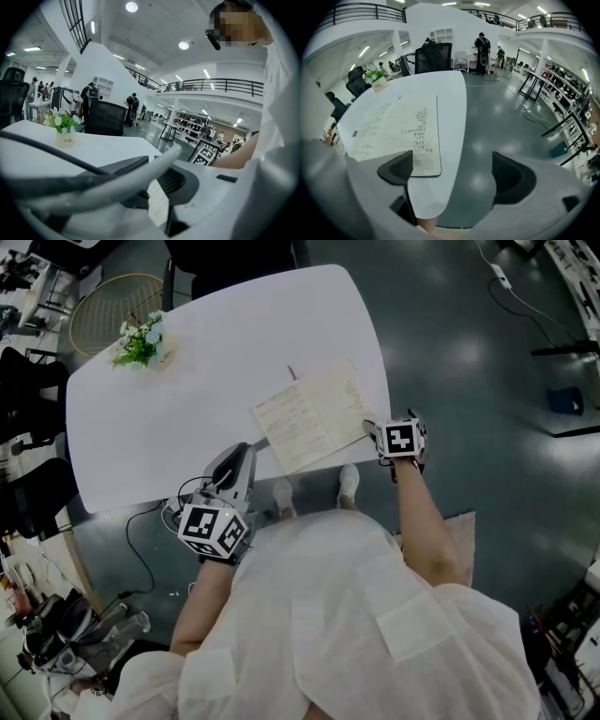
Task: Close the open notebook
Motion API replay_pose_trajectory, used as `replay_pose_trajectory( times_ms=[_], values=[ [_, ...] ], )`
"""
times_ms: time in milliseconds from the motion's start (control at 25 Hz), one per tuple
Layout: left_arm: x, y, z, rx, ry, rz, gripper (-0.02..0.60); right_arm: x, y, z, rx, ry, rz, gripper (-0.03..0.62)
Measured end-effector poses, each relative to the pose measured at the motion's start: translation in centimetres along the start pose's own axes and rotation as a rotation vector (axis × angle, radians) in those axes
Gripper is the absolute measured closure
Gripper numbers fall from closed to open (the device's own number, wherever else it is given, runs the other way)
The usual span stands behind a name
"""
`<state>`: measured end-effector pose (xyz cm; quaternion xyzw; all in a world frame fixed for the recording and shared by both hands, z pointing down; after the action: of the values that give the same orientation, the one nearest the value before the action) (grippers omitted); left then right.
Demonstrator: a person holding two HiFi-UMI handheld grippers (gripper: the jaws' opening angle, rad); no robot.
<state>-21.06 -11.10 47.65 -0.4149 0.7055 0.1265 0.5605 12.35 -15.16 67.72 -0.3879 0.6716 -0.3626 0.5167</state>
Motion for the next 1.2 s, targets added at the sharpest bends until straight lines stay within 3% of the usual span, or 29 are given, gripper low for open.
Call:
replay_pose_trajectory(
  times_ms=[200,400,720,960,1200],
  values=[
    [-0.1,-0.3,0.6,-0.012,0.003,-0.001,0.555,-0.8,0.1,2.8,-0.026,-0.013,-0.017,0.079],
    [0.1,-1.3,1.0,-0.025,0.0,-0.003,0.555,-1.6,0.2,4.9,-0.01,-0.008,-0.023,0.136],
    [0.0,-2.8,2.0,-0.066,-0.005,-0.01,0.555,-2.2,-0.4,3.7,0.199,-0.053,0.004,0.315],
    [-0.1,-2.7,2.1,-0.058,-0.004,-0.01,0.555,-2.2,-0.6,3.2,0.306,-0.081,-0.033,0.375],
    [0.2,-2.4,1.7,-0.048,-0.005,0.003,0.554,-2.0,-0.4,3.0,0.304,-0.051,-0.05,0.395]
  ],
)
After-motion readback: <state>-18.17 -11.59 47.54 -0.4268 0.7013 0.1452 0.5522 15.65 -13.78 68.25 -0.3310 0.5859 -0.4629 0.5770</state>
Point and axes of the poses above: the fingertips, and each gripper's own axes: y backward along the fingers, z to its right, x out of its top, the point moved 4 cm from there along y, backward along the fingers, and after that the axes turned 13 degrees about -x, right-handed, at the moved point
